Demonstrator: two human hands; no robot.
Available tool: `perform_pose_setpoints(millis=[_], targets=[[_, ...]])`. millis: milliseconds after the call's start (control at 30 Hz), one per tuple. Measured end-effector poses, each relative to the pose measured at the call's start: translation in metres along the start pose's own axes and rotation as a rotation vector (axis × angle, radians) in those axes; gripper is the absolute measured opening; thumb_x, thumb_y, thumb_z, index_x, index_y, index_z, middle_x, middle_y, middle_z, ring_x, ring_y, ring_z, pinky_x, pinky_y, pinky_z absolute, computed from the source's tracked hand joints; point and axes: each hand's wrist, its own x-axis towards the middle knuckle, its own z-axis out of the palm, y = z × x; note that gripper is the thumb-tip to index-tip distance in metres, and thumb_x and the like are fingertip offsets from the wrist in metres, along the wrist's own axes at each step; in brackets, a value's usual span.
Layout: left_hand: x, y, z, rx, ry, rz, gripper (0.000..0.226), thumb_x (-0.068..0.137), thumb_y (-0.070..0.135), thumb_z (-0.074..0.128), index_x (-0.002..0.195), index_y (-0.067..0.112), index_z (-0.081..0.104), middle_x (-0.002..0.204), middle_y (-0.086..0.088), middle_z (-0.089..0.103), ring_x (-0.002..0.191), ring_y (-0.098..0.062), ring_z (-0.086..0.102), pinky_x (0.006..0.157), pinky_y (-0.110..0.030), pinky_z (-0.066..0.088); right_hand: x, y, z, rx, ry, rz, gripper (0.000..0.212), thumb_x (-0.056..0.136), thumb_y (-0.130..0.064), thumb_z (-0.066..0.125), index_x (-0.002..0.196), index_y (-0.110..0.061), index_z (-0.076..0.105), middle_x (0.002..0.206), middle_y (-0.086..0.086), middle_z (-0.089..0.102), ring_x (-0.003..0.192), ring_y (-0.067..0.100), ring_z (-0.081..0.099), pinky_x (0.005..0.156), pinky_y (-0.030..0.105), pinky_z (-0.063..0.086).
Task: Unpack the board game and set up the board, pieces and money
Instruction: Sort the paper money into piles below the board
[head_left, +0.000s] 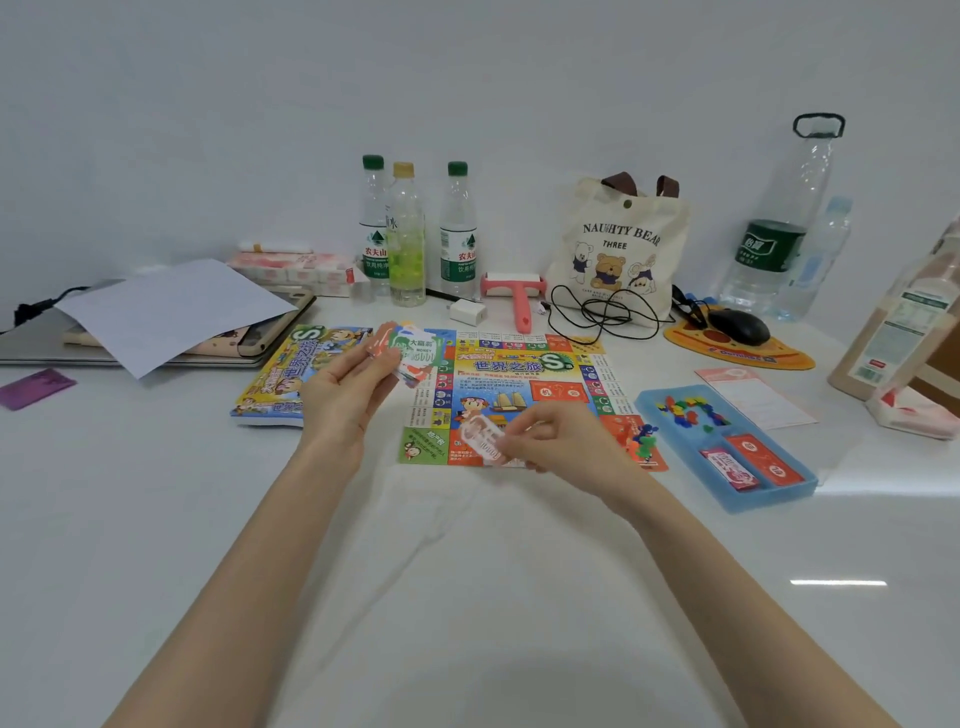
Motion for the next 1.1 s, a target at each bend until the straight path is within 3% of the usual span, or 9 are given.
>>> perform_pose_setpoints(millis=[100, 200, 400, 567, 700, 800, 867, 967, 1100], targets=[[0.001, 0.0, -0.005, 0.007, -0.013, 0.013, 0.039, 0.083, 0.002, 0.069, 0.122, 0.006, 0.064, 0.099, -0.001, 0.072, 0.086, -0.007, 0.068, 0.073, -0.014, 0.054, 0.007, -0.001, 0.02, -0.092, -0.073, -0.01, 0.003, 0.081, -0.021, 0.075, 0.078, -0.022, 0.074, 0.068, -0.011, 0.071, 0.057, -0.004, 0.056, 0.054, 0.008, 0.041], [0.003, 0.0, -0.01, 0.028, -0.007, 0.024, 0.038, 0.083, 0.002, 0.069, 0.121, 0.006, 0.065, 0.099, -0.002, 0.072, 0.087, -0.008, 0.068, 0.073, -0.015, 0.054, 0.012, -0.003, 0.036, -0.187, -0.119, -0.044, 0.006, 0.08, -0.025, 0.076, 0.084, -0.021, 0.079, 0.062, -0.016, 0.064, 0.058, 0.0, 0.05, 0.052, 0.011, 0.034], [0.003, -0.003, -0.016, 0.094, -0.069, -0.013, 0.035, 0.082, 0.002, 0.07, 0.116, 0.006, 0.067, 0.099, -0.004, 0.073, 0.091, -0.013, 0.069, 0.079, -0.02, 0.056, 0.021, -0.006, 0.047, -0.29, -0.143, -0.065, 0.015, 0.071, -0.021, 0.084, 0.082, -0.02, 0.073, 0.073, -0.004, 0.072, 0.064, -0.003, 0.063, 0.059, 0.006, 0.043], [0.004, -0.007, -0.022, 0.214, -0.183, -0.048, 0.032, 0.082, 0.005, 0.071, 0.113, 0.01, 0.069, 0.105, -0.006, 0.073, 0.099, -0.016, 0.068, 0.09, -0.027, 0.054, 0.022, -0.001, 0.048, -0.354, -0.055, -0.13, 0.017, 0.064, -0.025, 0.086, 0.075, -0.025, 0.073, 0.067, -0.009, 0.069, 0.064, -0.002, 0.062, 0.068, 0.02, 0.052], [0.004, -0.007, -0.022, 0.24, -0.221, -0.12, 0.034, 0.08, 0.002, 0.072, 0.113, 0.004, 0.068, 0.103, -0.01, 0.074, 0.09, -0.014, 0.071, 0.081, -0.024, 0.057, 0.024, 0.0, 0.034, -0.167, 0.173, -0.131, 0.007, 0.082, -0.019, 0.072, 0.085, -0.026, 0.071, 0.075, -0.011, 0.067, 0.055, -0.009, 0.053, 0.054, 0.007, 0.038], [0.002, -0.006, -0.021, 0.274, -0.251, -0.146, 0.034, 0.078, 0.001, 0.073, 0.112, 0.002, 0.068, 0.1, -0.01, 0.074, 0.085, -0.014, 0.072, 0.072, -0.02, 0.058, 0.023, -0.001, 0.032, -0.011, 0.252, -0.123, 0.009, 0.091, -0.021, 0.062, 0.092, -0.028, 0.068, 0.09, -0.012, 0.067, 0.055, -0.001, 0.054, 0.058, 0.026, 0.054], [-0.001, -0.006, -0.019, 0.298, -0.293, -0.162, 0.036, 0.078, 0.0, 0.073, 0.113, 0.001, 0.067, 0.101, -0.012, 0.074, 0.087, -0.017, 0.072, 0.071, -0.021, 0.058, 0.02, -0.002, 0.036, 0.065, 0.235, -0.114, 0.004, 0.087, -0.027, 0.068, 0.091, -0.026, 0.068, 0.089, -0.011, 0.068, 0.064, 0.001, 0.061, 0.064, 0.033, 0.058], [-0.004, -0.006, -0.017, 0.308, -0.322, -0.18, 0.035, 0.076, 0.0, 0.074, 0.111, 0.001, 0.067, 0.102, -0.014, 0.073, 0.089, -0.021, 0.072, 0.072, -0.023, 0.058, 0.019, -0.002, 0.039, 0.142, 0.235, -0.073, 0.018, 0.076, -0.028, 0.08, 0.087, -0.019, 0.069, 0.079, -0.003, 0.071, 0.064, 0.004, 0.064, 0.058, 0.022, 0.054], [-0.007, -0.005, -0.014, 0.286, -0.335, -0.197, 0.03, 0.075, -0.001, 0.074, 0.104, 0.007, 0.07, 0.098, -0.011, 0.074, 0.088, -0.019, 0.072, 0.073, -0.022, 0.058, 0.019, -0.003, 0.036, 0.279, 0.213, -0.038, 0.015, 0.073, -0.016, 0.083, 0.078, -0.012, 0.07, 0.074, 0.004, 0.073, 0.062, 0.005, 0.066, 0.058, 0.017, 0.052]])
